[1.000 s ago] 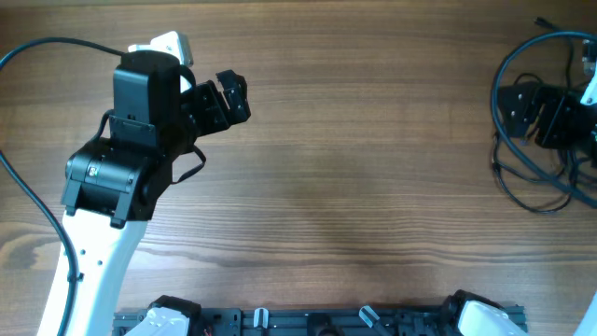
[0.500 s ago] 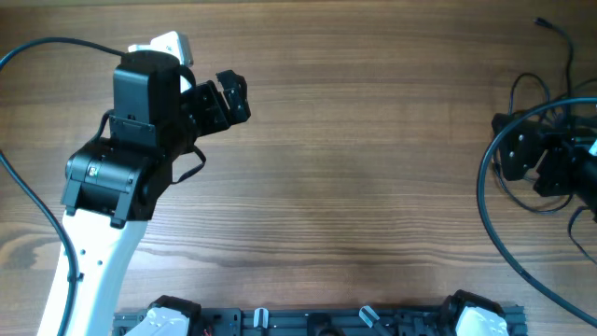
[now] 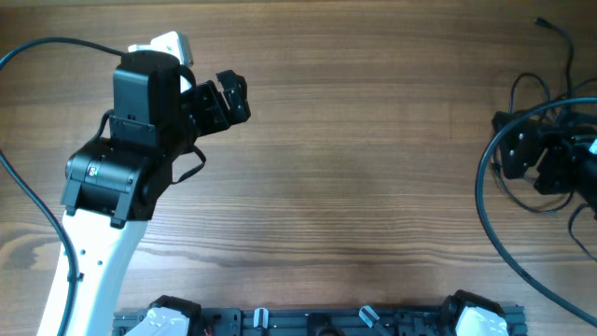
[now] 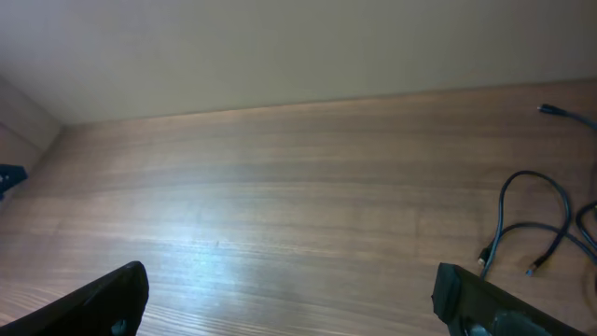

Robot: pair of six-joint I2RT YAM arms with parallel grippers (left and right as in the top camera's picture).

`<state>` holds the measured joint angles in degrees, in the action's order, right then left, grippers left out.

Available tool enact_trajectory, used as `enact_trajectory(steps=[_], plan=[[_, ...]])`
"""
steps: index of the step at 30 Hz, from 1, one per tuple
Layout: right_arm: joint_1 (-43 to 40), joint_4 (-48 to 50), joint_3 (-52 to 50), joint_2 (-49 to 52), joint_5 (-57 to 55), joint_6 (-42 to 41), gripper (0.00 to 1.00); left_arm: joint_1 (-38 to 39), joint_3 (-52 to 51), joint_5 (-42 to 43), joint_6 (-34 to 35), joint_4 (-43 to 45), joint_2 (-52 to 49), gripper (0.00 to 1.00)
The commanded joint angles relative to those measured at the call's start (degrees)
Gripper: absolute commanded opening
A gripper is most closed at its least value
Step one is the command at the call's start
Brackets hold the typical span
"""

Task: Untangle cables

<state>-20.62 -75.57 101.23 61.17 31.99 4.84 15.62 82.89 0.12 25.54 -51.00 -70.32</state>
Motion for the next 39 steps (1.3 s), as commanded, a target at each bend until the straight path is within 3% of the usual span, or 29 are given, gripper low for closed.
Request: enact_trajectory(steps=[1,5,12,20,25,36,39], plan=[[0.2,2.78,-4.79,-0.94,1.14,1.18,1.0,-0.37,0.37,0.44,-1.14,0.09,-0.39,1.0],[1.6,15.34,-16.41,-6.6,0.94,1.22,1.0,-0.37,0.37,0.46,-1.14,0.09,-0.39,1.0],[14.84,46.1,-43.85,-23.85,-9.4,1.2,1.0,-0.37,0.37,0.46,-1.14,0.09,-0.39,1.0],[16.33,74.77,-69.42,-38.77,-12.94,1.22,1.0,-0.37,0.37,0.46,-1.14,0.09,-0.39,1.0],[16.35,82.9,-79.49,-45.86,-14.67,1.22,1.0,-0.37,0.37,0.46,-1.14,0.09,-0.39,1.0],[18.27,91.38,-97.2,-61.0,-18.69,1.2,1.0,-0.37,0.37,0.46,-1.14,0.09,-0.39,1.0],[18.38,92.98,-99.21,-60.98,-19.1,1.22,1.0,-0.37,0.37,0.46,-1.14,0.09,-0.39,1.0]])
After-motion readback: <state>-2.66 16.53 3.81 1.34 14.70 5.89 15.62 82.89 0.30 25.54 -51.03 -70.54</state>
